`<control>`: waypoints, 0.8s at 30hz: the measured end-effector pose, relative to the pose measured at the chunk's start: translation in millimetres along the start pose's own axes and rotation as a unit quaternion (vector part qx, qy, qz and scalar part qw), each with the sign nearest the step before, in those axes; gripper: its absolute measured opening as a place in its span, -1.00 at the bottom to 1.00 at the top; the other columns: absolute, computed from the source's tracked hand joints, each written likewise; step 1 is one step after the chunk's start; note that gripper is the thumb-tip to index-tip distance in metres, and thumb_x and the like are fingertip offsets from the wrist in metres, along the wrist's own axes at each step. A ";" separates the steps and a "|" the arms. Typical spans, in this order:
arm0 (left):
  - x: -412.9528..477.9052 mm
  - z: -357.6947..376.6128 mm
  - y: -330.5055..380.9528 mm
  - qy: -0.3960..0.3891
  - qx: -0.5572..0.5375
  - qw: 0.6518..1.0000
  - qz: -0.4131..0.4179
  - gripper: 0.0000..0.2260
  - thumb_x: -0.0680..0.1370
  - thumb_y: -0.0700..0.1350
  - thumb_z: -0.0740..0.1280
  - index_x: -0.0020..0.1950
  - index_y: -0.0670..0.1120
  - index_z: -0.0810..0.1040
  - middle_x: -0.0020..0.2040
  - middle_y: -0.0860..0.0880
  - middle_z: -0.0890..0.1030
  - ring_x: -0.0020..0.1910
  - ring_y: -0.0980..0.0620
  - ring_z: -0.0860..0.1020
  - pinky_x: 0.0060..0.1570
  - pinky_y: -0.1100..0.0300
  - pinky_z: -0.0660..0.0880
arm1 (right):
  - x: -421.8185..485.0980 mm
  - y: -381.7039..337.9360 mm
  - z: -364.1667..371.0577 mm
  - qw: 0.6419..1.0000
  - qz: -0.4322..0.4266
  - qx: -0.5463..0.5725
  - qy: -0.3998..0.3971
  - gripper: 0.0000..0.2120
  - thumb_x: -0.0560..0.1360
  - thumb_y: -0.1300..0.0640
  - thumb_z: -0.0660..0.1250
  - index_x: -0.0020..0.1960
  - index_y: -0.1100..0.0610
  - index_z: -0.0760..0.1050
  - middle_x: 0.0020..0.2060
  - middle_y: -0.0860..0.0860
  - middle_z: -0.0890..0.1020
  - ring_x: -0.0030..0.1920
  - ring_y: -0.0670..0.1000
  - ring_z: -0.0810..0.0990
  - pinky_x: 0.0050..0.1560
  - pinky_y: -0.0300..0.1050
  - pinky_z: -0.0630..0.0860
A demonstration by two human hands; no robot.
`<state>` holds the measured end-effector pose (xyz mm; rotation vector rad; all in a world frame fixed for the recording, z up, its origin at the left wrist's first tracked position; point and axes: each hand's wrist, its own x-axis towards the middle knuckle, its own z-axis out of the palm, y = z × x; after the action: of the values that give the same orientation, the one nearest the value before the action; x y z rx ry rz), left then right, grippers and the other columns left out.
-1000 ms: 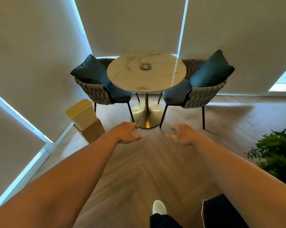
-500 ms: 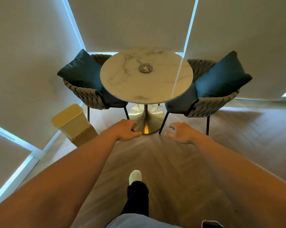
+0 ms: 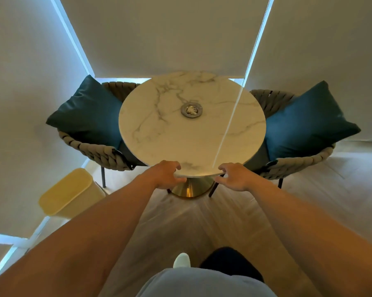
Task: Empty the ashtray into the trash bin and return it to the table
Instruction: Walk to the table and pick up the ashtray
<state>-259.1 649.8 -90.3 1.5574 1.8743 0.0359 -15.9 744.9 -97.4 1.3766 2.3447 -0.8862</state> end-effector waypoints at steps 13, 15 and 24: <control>168.7 -84.6 -7.0 -0.023 0.017 0.999 -0.025 -0.44 0.50 0.21 0.36 0.40 -0.06 0.40 0.34 -0.10 0.52 0.23 -0.08 0.53 0.23 -0.01 0.48 | 168.3 22.9 -93.5 1.000 -0.004 0.016 0.010 -0.36 0.52 -0.21 0.26 0.44 0.18 0.34 0.39 0.16 0.47 0.36 0.16 0.45 0.28 -0.04 0.37; 196.7 -98.1 -5.0 -0.023 0.007 0.999 -0.038 -0.44 0.50 0.21 0.36 0.40 -0.05 0.40 0.34 -0.10 0.52 0.24 -0.07 0.53 0.25 0.00 0.47 | 197.9 30.6 -112.5 1.000 -0.010 0.018 0.006 -0.35 0.52 -0.22 0.26 0.45 0.18 0.33 0.39 0.17 0.47 0.36 0.16 0.45 0.28 -0.03 0.38; 282.8 -140.9 -5.1 -0.025 -0.007 0.996 -0.086 -0.44 0.50 0.21 0.35 0.42 -0.02 0.39 0.34 -0.11 0.51 0.23 -0.08 0.54 0.24 -0.01 0.47 | 302.1 49.0 -174.4 0.999 -0.021 0.037 -0.030 -0.36 0.51 -0.20 0.28 0.44 0.18 0.34 0.38 0.18 0.48 0.36 0.16 0.45 0.33 0.00 0.39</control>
<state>-348.0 951.4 -121.4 1.3695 1.9560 -0.0660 -115.5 1080.4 -137.7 1.3148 2.3246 -1.0227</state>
